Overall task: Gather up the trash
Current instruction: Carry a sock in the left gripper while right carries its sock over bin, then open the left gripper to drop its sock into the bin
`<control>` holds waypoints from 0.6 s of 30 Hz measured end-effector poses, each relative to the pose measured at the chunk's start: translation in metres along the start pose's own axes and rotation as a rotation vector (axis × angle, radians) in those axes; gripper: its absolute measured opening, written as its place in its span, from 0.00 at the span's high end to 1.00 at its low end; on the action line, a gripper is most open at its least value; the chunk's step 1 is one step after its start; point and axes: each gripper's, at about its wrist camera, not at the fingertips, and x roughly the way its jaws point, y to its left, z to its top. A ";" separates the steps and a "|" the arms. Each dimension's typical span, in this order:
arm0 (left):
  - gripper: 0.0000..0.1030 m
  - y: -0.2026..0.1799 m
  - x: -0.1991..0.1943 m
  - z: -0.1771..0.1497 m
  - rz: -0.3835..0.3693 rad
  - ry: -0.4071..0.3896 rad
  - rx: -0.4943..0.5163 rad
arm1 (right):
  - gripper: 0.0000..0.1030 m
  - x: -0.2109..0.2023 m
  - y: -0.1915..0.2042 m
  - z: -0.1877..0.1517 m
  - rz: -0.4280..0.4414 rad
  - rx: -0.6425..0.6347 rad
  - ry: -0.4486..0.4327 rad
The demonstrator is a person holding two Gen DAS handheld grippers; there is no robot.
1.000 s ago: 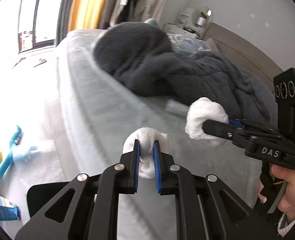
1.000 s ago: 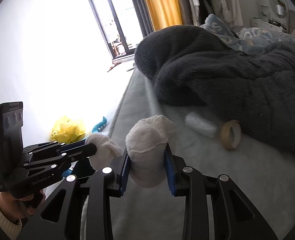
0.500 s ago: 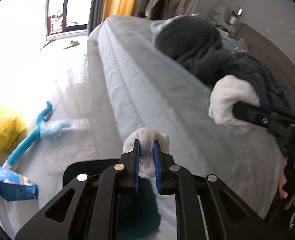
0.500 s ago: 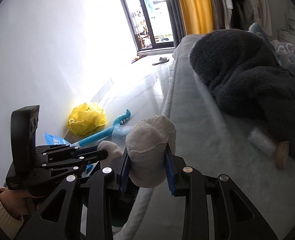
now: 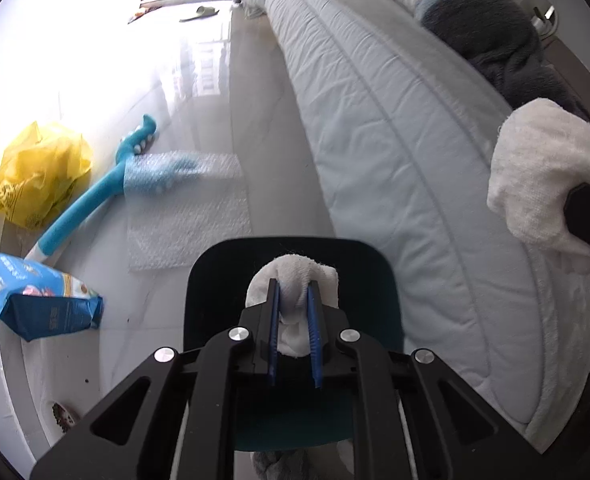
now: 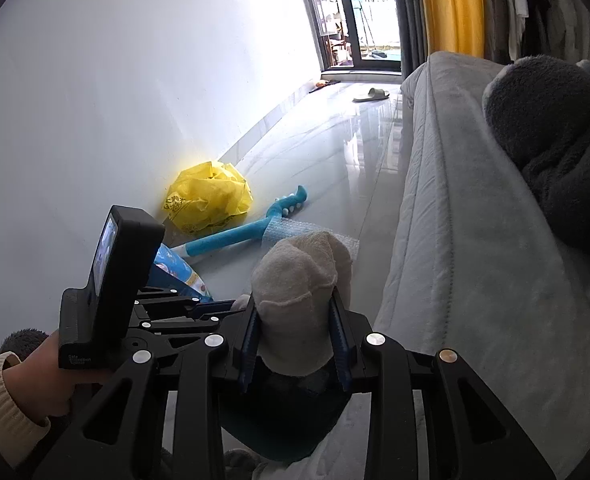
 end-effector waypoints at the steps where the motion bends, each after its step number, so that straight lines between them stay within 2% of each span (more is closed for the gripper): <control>1: 0.86 0.006 0.004 -0.001 0.008 0.017 -0.008 | 0.69 0.005 0.001 0.001 0.005 0.003 0.010; 8: 0.85 0.031 0.022 -0.011 -0.001 0.124 -0.075 | 0.69 0.034 0.013 0.000 0.020 -0.018 0.076; 15: 0.81 0.049 0.026 -0.019 -0.007 0.179 -0.108 | 0.69 0.056 0.017 -0.004 0.038 -0.003 0.130; 18: 0.65 0.054 0.023 -0.020 -0.023 0.188 -0.122 | 0.69 0.066 0.017 -0.005 0.046 0.007 0.156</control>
